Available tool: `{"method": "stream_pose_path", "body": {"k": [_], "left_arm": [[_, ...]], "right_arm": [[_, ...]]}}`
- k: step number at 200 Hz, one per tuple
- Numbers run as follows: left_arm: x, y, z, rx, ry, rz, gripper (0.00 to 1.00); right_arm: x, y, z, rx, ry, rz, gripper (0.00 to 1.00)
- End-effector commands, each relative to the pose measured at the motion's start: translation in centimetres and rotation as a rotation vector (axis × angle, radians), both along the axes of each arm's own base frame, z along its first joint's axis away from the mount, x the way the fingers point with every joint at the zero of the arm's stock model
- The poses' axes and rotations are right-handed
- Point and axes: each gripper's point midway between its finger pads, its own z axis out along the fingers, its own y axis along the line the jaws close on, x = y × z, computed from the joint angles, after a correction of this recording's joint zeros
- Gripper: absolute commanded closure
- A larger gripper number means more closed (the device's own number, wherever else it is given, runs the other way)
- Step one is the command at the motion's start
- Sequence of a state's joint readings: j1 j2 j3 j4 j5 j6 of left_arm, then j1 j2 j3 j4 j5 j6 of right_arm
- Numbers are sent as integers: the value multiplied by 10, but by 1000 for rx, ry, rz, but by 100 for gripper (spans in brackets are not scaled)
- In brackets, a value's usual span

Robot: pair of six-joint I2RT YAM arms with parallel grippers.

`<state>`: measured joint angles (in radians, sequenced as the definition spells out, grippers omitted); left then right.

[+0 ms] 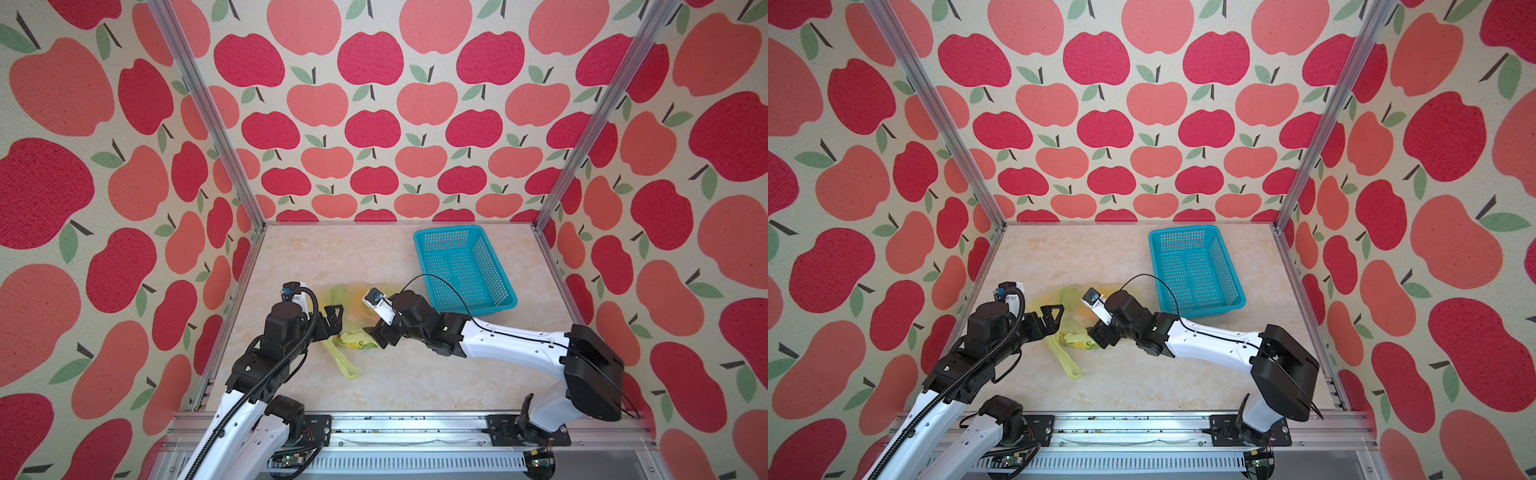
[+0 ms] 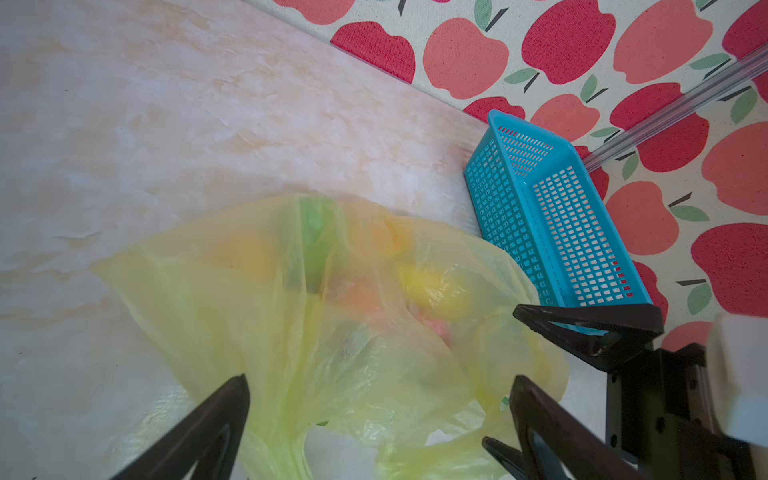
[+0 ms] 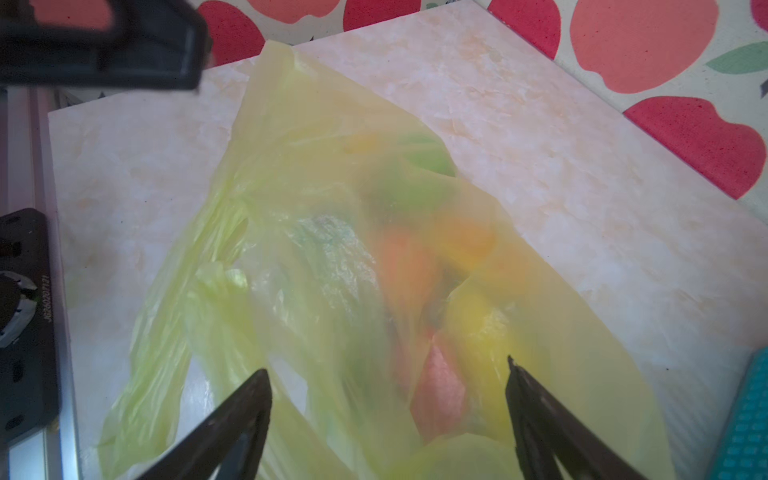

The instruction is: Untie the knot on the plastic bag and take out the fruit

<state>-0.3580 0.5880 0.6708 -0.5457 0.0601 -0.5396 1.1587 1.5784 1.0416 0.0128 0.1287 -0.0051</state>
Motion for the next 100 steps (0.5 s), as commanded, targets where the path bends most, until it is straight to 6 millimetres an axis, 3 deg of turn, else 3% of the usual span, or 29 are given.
{"method": "stream_pose_path", "body": {"k": [1, 34, 63, 88, 91, 100], "left_arm": [[-3, -1, 1, 5, -5, -18, 1], [-6, -4, -1, 20, 27, -42, 0], [-9, -9, 2, 17, 39, -75, 2], [-14, -14, 10, 16, 33, -109, 4], [-15, -15, 10, 19, 35, -112, 4], [-17, -15, 12, 22, 35, -118, 4]], "right_arm": [[-4, 2, 2, -22, -16, 36, 10], [-2, -2, 5, -16, -30, 24, 10], [-27, -4, 23, 55, -50, 124, 7], [-39, -14, 19, 48, -92, 175, 4], [-51, -11, 16, 43, -95, 205, 4], [-54, -13, 12, 31, -102, 213, 4]]}}
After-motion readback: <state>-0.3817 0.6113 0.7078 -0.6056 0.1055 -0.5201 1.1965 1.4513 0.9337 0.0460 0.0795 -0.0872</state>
